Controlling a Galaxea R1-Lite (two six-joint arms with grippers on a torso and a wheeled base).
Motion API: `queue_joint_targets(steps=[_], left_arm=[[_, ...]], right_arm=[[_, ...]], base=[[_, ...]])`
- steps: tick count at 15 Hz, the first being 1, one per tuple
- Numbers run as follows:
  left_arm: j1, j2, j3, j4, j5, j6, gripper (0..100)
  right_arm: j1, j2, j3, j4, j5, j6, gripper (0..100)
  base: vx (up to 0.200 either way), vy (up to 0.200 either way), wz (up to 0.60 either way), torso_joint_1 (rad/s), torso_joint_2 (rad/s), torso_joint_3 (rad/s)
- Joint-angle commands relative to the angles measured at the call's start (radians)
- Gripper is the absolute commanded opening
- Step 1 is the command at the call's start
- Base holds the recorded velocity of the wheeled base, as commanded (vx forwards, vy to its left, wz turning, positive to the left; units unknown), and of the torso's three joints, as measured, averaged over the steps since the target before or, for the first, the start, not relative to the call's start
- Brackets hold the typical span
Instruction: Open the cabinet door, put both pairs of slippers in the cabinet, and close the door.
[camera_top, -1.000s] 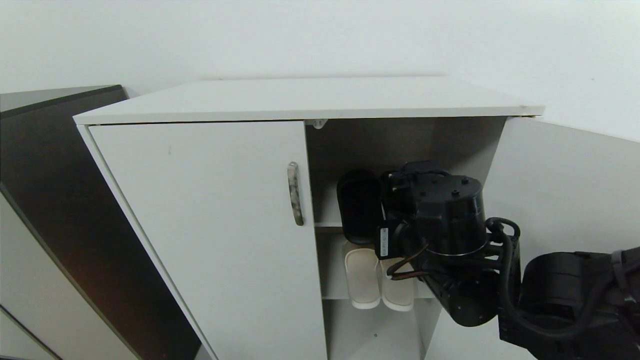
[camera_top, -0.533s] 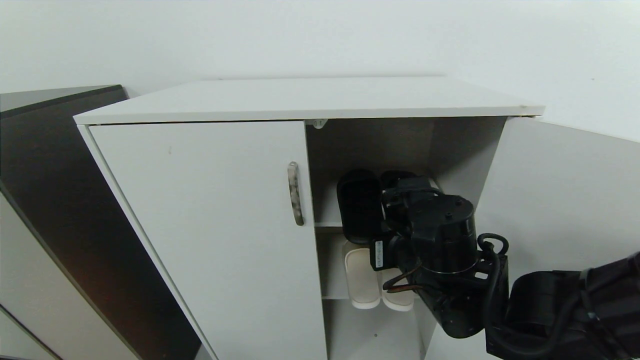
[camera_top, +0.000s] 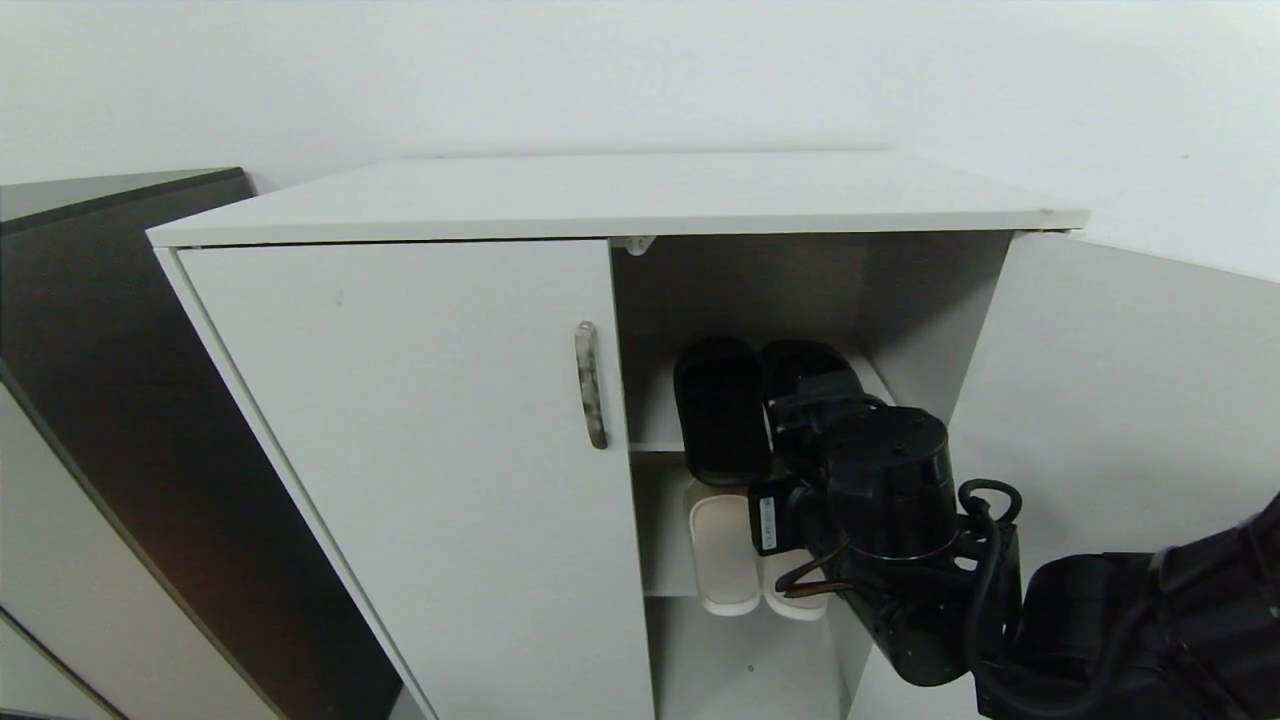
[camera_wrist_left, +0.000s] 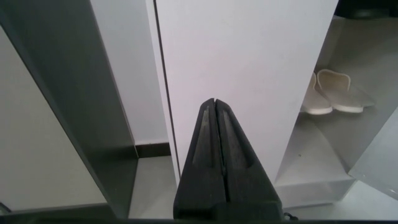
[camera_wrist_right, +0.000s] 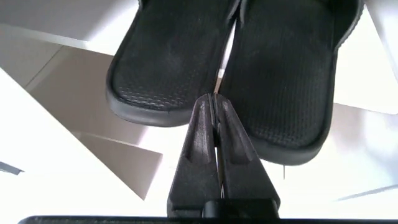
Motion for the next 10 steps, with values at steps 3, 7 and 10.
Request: queue_joint_targets(steps=[3, 7, 10], left_arm=[[0.000, 0.001, 0.000, 0.000, 0.001, 0.000, 0], [0.000, 0.001, 0.000, 0.000, 0.001, 0.000, 0], [0.000, 0.001, 0.000, 0.000, -0.001, 0.000, 0]], right_arm=[[0.002, 0.002, 0.012, -0.001, -0.001, -0.004, 0], [0.002, 0.008, 0.025, -0.055, 0.001, -0.024, 0], [0.004, 0.007, 0.033, -0.085, 0.004, -0.025, 0]], base=[[-0.200, 0.000, 0.00, 0.004, 0.00, 0.001], [-0.200, 0.000, 0.00, 0.000, 0.00, -0.001], [-0.200, 0.000, 0.00, 0.004, 0.00, 0.001]])
